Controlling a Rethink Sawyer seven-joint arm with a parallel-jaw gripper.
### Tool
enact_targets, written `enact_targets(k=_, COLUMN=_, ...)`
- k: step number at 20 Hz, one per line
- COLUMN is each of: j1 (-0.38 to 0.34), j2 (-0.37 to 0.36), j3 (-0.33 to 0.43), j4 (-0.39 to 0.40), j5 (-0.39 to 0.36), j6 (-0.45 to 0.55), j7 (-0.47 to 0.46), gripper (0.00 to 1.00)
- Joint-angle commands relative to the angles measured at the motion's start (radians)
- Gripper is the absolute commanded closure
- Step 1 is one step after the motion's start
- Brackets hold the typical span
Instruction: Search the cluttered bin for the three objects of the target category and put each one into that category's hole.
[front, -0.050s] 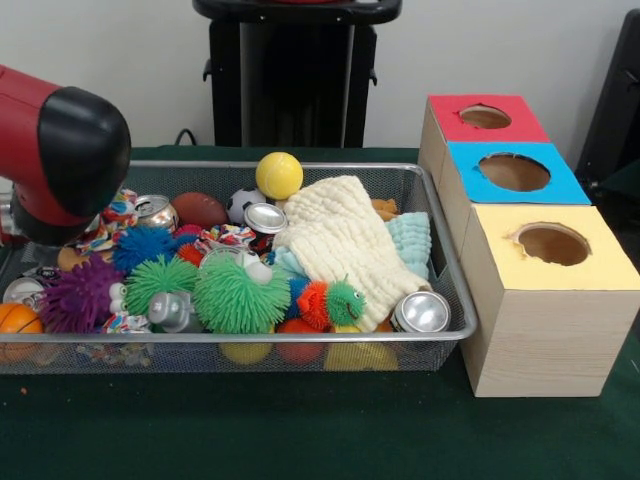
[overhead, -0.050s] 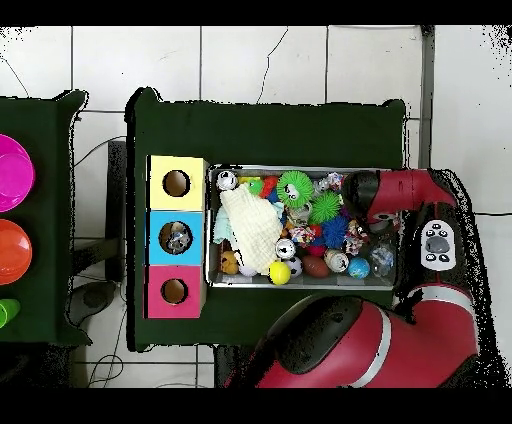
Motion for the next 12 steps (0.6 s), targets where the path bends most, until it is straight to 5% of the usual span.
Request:
enact_targets(k=1, j1=-0.082, j2=0.153, j3=0.043, j4=0.005, j5=-0.029, j6=0.036, j7=-0.241, gripper=0.0)
enact_targets(k=12, j1=-0.119, j2=0.135, j3=0.069, j4=0.018, j5=0.027, j6=0.071, j7=-0.319, gripper=0.0)
